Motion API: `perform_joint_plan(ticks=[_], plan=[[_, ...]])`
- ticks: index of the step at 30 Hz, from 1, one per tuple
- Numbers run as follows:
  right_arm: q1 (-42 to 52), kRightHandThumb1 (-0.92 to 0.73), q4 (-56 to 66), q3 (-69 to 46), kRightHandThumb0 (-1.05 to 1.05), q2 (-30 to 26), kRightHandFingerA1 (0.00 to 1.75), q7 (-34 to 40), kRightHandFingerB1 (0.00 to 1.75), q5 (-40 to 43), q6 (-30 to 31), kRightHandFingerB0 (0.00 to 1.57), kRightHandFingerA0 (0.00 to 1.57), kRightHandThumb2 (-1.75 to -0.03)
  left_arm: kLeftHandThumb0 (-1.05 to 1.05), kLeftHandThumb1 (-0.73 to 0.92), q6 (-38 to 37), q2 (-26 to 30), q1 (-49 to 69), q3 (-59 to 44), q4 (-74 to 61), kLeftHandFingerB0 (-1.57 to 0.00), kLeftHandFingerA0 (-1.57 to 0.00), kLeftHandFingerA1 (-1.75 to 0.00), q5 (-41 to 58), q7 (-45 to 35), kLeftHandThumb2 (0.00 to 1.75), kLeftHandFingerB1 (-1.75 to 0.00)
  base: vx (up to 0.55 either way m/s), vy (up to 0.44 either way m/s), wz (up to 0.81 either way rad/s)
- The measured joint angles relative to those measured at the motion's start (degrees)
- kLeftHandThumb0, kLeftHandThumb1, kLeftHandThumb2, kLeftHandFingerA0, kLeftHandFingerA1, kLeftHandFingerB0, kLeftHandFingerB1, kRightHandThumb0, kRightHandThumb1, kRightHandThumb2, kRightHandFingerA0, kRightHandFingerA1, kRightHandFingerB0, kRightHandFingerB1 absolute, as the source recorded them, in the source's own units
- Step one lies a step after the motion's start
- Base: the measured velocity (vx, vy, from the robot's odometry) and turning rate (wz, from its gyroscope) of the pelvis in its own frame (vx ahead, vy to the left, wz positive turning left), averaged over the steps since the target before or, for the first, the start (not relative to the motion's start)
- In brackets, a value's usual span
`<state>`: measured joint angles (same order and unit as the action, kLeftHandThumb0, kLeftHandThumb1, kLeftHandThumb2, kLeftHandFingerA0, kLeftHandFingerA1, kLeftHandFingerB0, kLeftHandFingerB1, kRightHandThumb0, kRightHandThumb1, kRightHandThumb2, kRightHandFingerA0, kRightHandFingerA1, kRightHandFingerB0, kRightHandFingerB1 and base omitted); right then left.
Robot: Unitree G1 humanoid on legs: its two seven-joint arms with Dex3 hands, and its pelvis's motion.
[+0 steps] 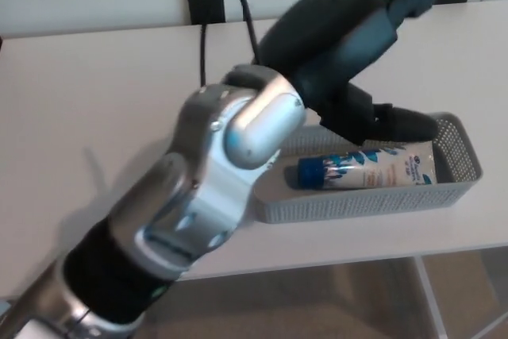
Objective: The robot walks towards a table in front, picks a shampoo with left hand and puts it in a small grey container
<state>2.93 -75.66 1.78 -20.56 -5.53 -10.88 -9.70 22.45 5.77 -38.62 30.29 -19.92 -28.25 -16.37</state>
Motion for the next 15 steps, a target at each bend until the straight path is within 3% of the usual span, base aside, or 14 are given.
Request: perform_joint_plan(ticks=[2,6,7,10,11,12,14,15], plan=[[0.13,-0.75,-0.05,0.0,-0.32,0.0,0.43,-0.02,0.38,-0.01,0.0,0.47,0.59,-0.62,-0.64,0.39,0.0,1.76,1.86,-3.44,-4.98,-0.05,-0.01,-0.19,0.83,-0.82,0.8,-0.21,0.0,0.0,0.0],[0.45,-0.75,-0.09,0.04,-0.32,-0.01,0.43,-0.09,0.38,-0.02,-0.01,0.47,0.59,-0.62,-0.64,0.39,0.01,5.54,5.96,-12.09,-12.64,-0.05,-0.01,-0.19,3.47,-2.69,0.8,-0.21,0.0,0.0,0.0],[0.58,-0.77,-0.09,0.05,-0.31,-0.01,0.43,-0.12,0.38,-0.02,-0.01,0.46,0.59,-0.63,-0.72,0.4,0.01,6.49,7.13,-14.57,-14.57,-0.09,-0.11,-0.25,4.35,-3.28,0.68,-0.28,0.0,0.0,0.0],[0.74,-0.77,-0.15,0.09,-0.31,-0.01,0.43,-0.14,0.38,-0.03,0.0,0.46,0.59,-0.63,-0.72,0.4,0.0,8.3,10.82,-22.0,-17.63,-0.09,-0.11,-0.25,6.96,-4.54,0.68,-0.28,0.0,0.0,0.0],[0.76,-0.77,-0.17,0.1,-0.3,-0.01,0.43,-0.14,0.37,-0.03,0.0,0.46,0.59,-0.63,-0.54,0.41,0.0,8.56,11.78,-23.7,-18.21,-0.18,-0.2,-0.35,7.63,-4.86,0.53,-0.28,0.0,0.0,0.0],[0.79,-0.76,-0.18,0.11,-0.31,-0.01,0.43,-0.14,0.37,-0.03,0.0,0.46,0.59,-0.63,-0.29,0.16,0.0,8.9,12.73,-25.46,-18.79,-0.06,-0.08,-0.52,8.41,-5.18,0.79,-0.5,0.0,0.0,0.0],[0.81,-0.76,-0.25,0.1,-0.31,-0.01,0.43,-0.15,0.37,-0.02,0.01,0.46,0.59,-0.63,-0.29,0.16,-0.03,9.41,16.37,-30.05,-19.85,-0.06,-0.08,-0.52,10.96,-6.02,0.79,-0.5,0.0,0.0,0.0],[0.85,-0.76,-0.28,0.1,-0.32,-0.01,0.43,-0.15,0.37,-0.02,0.03,0.46,0.58,-0.62,-0.62,0.36,-0.03,9.47,17.75,-31.4,-20.01,-0.14,-0.17,-0.42,11.79,-6.31,0.69,-0.36,0.0,0.0,0.0]])
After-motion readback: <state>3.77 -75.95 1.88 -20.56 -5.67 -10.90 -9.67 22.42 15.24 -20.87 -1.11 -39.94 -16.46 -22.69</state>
